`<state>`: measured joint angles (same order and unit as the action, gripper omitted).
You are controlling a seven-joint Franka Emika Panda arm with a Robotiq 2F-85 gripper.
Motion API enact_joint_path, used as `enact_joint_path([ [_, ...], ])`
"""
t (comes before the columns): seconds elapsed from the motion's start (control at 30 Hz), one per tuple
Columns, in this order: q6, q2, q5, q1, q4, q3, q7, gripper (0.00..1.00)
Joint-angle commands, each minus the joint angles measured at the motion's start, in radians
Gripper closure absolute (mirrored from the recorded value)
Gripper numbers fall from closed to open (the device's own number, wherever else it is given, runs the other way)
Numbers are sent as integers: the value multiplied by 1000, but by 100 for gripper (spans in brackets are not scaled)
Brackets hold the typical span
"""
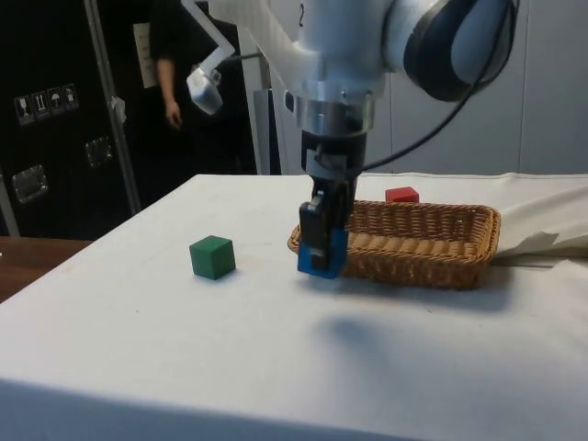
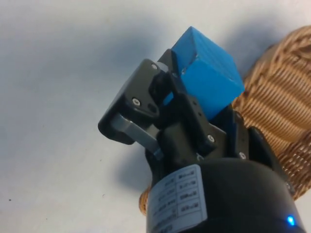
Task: Pick up the blue cube and place it into the basket.
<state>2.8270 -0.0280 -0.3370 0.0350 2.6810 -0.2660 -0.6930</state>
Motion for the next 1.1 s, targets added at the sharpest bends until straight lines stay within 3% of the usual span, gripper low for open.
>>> enact_joint_path([
  [0.0,3,-4,25,-2,-3,3,26,100],
  [0.17,3,12,23,-4,-4,36,51,100],
  [0.2,-1,17,1,-3,-6,39,33,100],
  [0.23,3,15,23,-4,-4,42,54,100],
  [0.43,-1,39,21,-5,-1,82,81,100],
  [0.47,-4,39,1,-4,-5,84,67,100],
  [0.63,-9,61,20,-3,-2,110,99,100],
  [0.77,-18,76,1,-5,-5,122,90,100],
  [1.03,-39,139,20,0,27,140,106,100],
  [1.07,-40,131,1,-5,17,138,92,100],
])
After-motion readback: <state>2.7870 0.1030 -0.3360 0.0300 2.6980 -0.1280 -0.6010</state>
